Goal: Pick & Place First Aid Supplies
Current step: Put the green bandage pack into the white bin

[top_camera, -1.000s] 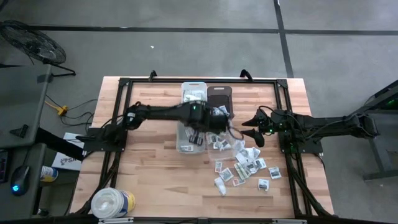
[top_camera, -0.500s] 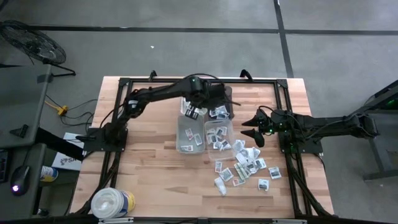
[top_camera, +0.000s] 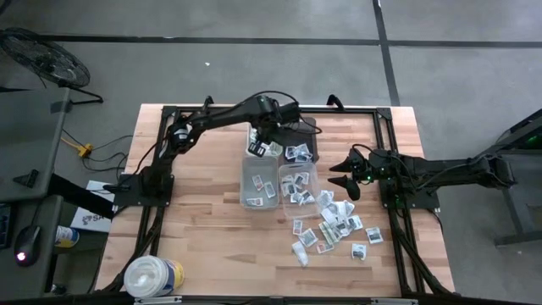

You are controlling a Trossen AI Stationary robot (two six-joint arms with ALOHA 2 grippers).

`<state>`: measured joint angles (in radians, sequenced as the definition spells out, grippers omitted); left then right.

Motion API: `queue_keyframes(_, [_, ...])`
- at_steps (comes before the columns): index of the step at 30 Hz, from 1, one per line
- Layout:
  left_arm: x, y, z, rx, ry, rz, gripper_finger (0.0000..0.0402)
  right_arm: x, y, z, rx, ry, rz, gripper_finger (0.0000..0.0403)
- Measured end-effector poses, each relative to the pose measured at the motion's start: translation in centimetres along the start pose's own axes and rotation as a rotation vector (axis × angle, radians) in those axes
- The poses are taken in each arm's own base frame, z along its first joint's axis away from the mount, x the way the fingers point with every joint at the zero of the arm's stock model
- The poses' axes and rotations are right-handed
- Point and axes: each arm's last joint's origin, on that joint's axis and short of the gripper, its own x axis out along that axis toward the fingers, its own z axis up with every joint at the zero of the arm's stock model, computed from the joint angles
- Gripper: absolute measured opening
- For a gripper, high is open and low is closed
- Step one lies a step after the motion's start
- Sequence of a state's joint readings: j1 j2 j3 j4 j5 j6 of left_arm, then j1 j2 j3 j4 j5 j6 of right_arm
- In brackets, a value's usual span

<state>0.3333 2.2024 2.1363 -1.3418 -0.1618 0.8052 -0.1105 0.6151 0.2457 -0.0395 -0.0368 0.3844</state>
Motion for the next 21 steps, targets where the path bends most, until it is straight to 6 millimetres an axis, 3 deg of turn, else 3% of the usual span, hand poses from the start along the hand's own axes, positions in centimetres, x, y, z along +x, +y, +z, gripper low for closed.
queue_keyframes(15, [1.1,0.25,-0.83,0.044,-0.028,-0.081,0.0007,0.0,0.0,0.0,0.0,0.0,0.0,0.0222])
queue_keyframes(21, [1.05,0.02,-0.59,0.068,-0.019,-0.071,0.0061,0.0,0.0,0.0,0.0,0.0,0.0,0.0222])
